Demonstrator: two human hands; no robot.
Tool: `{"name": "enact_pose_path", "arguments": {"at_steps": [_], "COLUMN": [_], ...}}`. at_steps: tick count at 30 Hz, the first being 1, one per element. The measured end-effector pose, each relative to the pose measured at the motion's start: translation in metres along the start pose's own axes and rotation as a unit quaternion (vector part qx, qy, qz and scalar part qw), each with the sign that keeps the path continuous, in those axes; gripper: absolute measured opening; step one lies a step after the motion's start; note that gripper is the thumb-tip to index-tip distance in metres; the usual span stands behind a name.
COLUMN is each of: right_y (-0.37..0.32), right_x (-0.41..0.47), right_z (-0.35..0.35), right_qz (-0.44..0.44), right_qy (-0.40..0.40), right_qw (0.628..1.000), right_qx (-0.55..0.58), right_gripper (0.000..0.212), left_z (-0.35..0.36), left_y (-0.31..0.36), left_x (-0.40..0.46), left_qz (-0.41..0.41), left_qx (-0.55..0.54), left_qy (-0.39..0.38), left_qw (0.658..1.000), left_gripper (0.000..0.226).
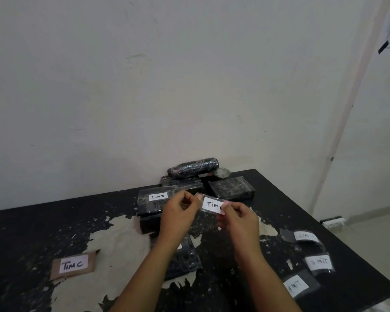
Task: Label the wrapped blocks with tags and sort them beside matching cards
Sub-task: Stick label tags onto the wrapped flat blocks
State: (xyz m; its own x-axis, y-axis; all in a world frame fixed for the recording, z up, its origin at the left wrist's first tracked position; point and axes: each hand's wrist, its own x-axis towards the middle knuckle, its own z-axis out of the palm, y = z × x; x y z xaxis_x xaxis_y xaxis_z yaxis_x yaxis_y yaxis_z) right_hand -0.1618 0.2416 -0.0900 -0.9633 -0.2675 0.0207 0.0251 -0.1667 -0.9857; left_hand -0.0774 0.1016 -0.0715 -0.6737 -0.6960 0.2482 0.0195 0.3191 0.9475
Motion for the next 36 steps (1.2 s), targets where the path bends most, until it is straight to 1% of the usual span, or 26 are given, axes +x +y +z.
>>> {"name": "enact_pose_path", "arguments": {"at_steps": [4, 6, 11, 16, 19, 22, 24, 27, 29, 32, 33, 34, 36], "right_y": [-0.004, -0.005, 0.001, 0.009, 0.013, 0.016, 0.017, 0.021, 0.023, 0.024, 0.024, 0.024, 0.023], "right_x": [0.006, 0.013, 0.037, 0.062, 0.077, 0.091, 0.096, 0.105, 0.109, 0.111, 0.111, 0.112, 0.112], "right_z": [-0.008, -0.015, -0.032, -0.042, -0.046, -0.051, -0.053, -0.057, -0.059, -0.062, -0.062, -0.063, -0.063], "right_qz": [-0.028, -0.041, -0.052, -0.056, -0.07, -0.085, -0.094, -0.101, -0.098, -0.097, -0.097, -0.096, -0.092], "right_qy": [0.04, 0.063, 0.067, 0.068, 0.062, 0.055, 0.048, 0.044, 0.043, 0.042, 0.042, 0.043, 0.048], "right_qw": [0.999, 0.997, 0.995, 0.994, 0.99, 0.986, 0.984, 0.98, 0.981, 0.982, 0.982, 0.982, 0.982], "right_qx": [-0.003, -0.011, -0.049, -0.071, -0.101, -0.131, -0.146, -0.165, -0.164, -0.158, -0.156, -0.156, -0.156], "right_gripper": [0.008, 0.009, 0.002, 0.01, 0.012, 0.014, 0.015, 0.016, 0.017, 0.019, 0.021, 0.022, 0.024], "left_z": [0.007, 0.012, 0.035, 0.073, 0.097, 0.117, 0.124, 0.137, 0.143, 0.151, 0.152, 0.153, 0.149], "left_y": [-0.011, -0.016, -0.025, -0.038, -0.051, -0.061, -0.062, -0.066, -0.072, -0.087, -0.089, -0.088, -0.078], "left_x": [0.006, 0.012, 0.034, 0.069, 0.095, 0.119, 0.128, 0.14, 0.149, 0.16, 0.16, 0.159, 0.15], "left_qz": [0.016, 0.016, 0.007, -0.035, -0.091, -0.138, -0.155, -0.168, -0.184, -0.203, -0.201, -0.196, -0.17], "left_qx": [0.121, 0.145, 0.14, 0.255, 0.317, 0.357, 0.376, 0.368, 0.341, 0.301, 0.296, 0.286, 0.256], "left_qy": [0.043, 0.056, -0.022, -0.062, -0.065, -0.066, -0.07, -0.071, -0.088, -0.099, -0.095, -0.094, -0.094], "left_qw": [0.992, 0.988, 0.99, 0.964, 0.942, 0.922, 0.911, 0.912, 0.918, 0.927, 0.929, 0.933, 0.947], "left_gripper": [0.025, 0.024, 0.027, 0.03, 0.044, 0.074, 0.079, 0.076, 0.075, 0.089, 0.089, 0.079, 0.05]}}
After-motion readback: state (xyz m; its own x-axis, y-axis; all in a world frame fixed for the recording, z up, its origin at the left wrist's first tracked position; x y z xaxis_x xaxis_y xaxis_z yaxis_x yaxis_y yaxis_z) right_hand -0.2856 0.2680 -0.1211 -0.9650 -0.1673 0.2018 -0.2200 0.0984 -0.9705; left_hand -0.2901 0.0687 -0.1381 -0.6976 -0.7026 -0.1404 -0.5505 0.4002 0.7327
